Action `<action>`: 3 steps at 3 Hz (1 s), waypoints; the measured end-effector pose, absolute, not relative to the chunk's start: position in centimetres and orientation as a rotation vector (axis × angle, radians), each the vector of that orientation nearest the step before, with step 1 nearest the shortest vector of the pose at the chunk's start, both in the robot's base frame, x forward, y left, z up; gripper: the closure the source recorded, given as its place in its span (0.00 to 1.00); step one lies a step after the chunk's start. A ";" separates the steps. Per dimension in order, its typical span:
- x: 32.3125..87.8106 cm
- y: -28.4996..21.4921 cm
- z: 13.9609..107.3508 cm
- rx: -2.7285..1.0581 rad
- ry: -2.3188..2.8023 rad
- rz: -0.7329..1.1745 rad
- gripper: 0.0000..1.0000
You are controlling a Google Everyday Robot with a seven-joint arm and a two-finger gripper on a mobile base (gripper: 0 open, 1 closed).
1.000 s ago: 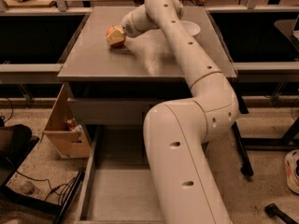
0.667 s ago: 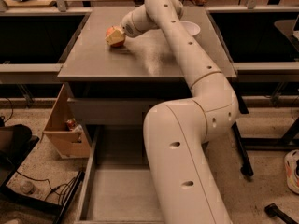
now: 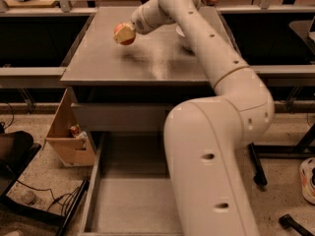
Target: Place apple into middle drawer
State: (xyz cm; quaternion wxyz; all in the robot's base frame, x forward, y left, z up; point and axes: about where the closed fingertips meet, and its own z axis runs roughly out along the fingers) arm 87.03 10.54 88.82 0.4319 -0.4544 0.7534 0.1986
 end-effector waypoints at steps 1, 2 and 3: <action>83.5 7.8 95.3 -1.080 1.844 0.448 1.00; 78.6 3.6 103.0 -0.932 1.787 0.430 1.00; 71.2 0.1 109.3 -0.797 1.756 0.419 1.00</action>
Offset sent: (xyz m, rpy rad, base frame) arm -0.2665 -0.0451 -0.0459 -0.0772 0.2238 -0.1107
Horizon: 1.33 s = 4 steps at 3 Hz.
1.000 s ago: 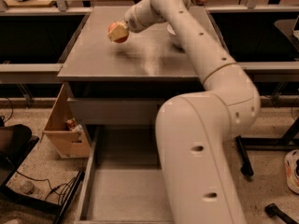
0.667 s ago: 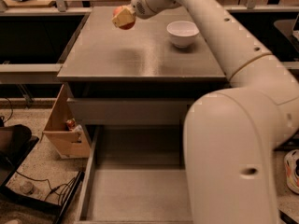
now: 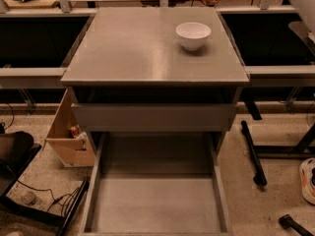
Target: Place apple into middle drawer
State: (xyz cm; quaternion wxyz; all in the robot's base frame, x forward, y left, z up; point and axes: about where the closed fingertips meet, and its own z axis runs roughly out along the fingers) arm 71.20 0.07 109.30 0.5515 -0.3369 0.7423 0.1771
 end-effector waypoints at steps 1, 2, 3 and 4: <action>61.0 0.4 109.5 -0.703 1.828 0.501 1.00; 56.7 0.6 102.0 -0.692 1.987 0.524 1.00; 54.8 2.2 92.9 -0.720 2.127 0.490 1.00; 54.4 3.4 84.4 -0.712 2.200 0.429 1.00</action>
Offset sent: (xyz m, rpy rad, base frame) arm -0.2556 0.0322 -0.4392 -0.3007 0.8663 -0.0266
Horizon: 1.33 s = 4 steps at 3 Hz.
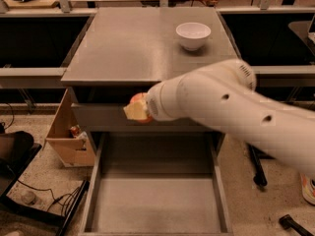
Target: Place apple into middle drawer
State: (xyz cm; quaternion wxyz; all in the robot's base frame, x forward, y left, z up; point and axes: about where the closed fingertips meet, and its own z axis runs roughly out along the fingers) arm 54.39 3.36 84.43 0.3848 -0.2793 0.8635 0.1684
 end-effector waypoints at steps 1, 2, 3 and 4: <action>53.7 3.4 81.2 -0.710 2.215 0.395 1.00; 53.6 3.3 81.3 -0.711 2.219 0.395 1.00; 54.1 2.0 79.7 -0.691 2.243 0.389 1.00; 54.0 -3.5 75.1 -0.700 2.296 0.347 1.00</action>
Offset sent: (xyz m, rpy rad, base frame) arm -0.0075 0.0003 -0.0326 -0.0262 0.0030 -0.0139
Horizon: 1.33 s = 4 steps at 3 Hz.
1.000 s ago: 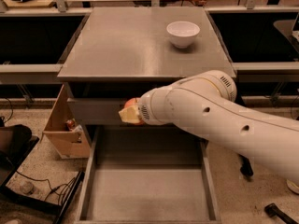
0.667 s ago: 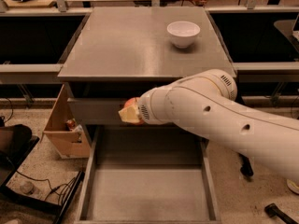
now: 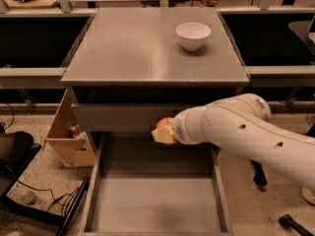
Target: Place apple into middle drawer
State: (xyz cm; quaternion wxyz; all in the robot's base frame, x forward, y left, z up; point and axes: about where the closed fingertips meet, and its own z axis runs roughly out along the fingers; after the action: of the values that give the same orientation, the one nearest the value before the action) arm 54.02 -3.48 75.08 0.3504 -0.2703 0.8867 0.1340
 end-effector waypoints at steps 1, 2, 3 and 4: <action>53.9 -8.1 73.0 -0.774 2.339 0.159 1.00; 53.8 -11.2 71.3 -0.775 2.327 0.027 1.00; 55.1 -12.7 70.5 -0.752 2.230 0.040 1.00; 55.1 -12.7 70.5 -0.752 2.230 0.040 1.00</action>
Offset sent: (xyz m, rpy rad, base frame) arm 0.0070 -0.1056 -0.0577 -0.3319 -0.1724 -0.0737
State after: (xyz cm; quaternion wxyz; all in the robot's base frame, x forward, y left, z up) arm 55.11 -12.69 70.48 0.3837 -0.2951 0.8749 0.0157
